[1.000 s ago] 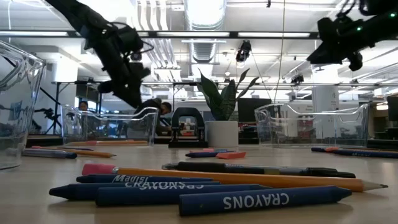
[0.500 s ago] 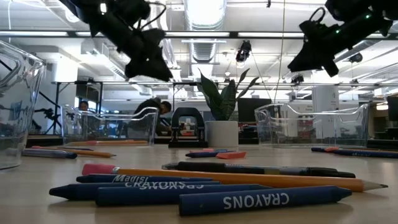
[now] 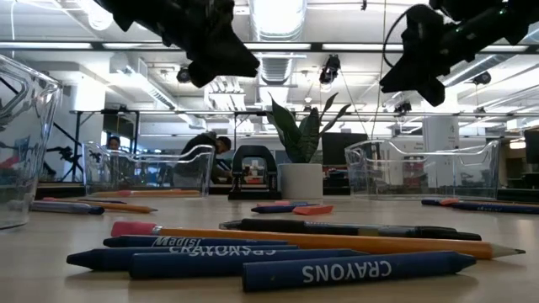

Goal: Sort crayons/erasers/pens/pencils in bins
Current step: Put the black pen into the top right transparent bin

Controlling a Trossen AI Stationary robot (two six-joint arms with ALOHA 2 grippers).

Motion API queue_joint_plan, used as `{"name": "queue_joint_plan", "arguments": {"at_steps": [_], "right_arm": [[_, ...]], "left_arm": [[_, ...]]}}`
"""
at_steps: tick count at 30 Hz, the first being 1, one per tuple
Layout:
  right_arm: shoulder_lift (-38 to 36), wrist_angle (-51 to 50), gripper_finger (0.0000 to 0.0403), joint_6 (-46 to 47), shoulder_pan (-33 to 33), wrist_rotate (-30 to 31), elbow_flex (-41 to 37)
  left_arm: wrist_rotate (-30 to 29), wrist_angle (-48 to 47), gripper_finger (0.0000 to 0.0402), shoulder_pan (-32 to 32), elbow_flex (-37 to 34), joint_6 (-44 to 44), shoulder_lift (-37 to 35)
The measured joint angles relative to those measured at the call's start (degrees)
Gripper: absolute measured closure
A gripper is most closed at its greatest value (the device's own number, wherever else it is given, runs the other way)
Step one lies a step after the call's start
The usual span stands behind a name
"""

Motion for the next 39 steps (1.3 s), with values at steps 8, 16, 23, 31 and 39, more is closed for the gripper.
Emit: {"name": "queue_joint_plan", "arguments": {"at_steps": [8,16,23,31,39], "right_arm": [[2.79,-1.64,0.0335,9.08,14.61,-0.04,0.00],[5.33,-15.00,0.0335,24.04,24.38,0.02,0.00],[8.66,-28.26,0.0335,36.57,29.70,1.48,0.02],[15.92,-35.20,0.0332,39.66,31.81,6.54,0.00],[24.06,-35.13,0.0273,39.60,31.81,5.90,0.02]], "left_arm": [[-0.27,1.29,0.0310,-3.15,-0.04,-0.15,4.74],[-1.55,1.54,0.0310,-4.75,-0.05,-0.29,8.08],[-1.90,1.76,0.0310,-5.14,-0.09,-0.28,8.61],[-1.92,2.49,0.0310,-5.15,-0.09,-0.26,8.61],[-1.95,2.53,0.0310,-5.15,-0.09,-0.23,8.61]]}}
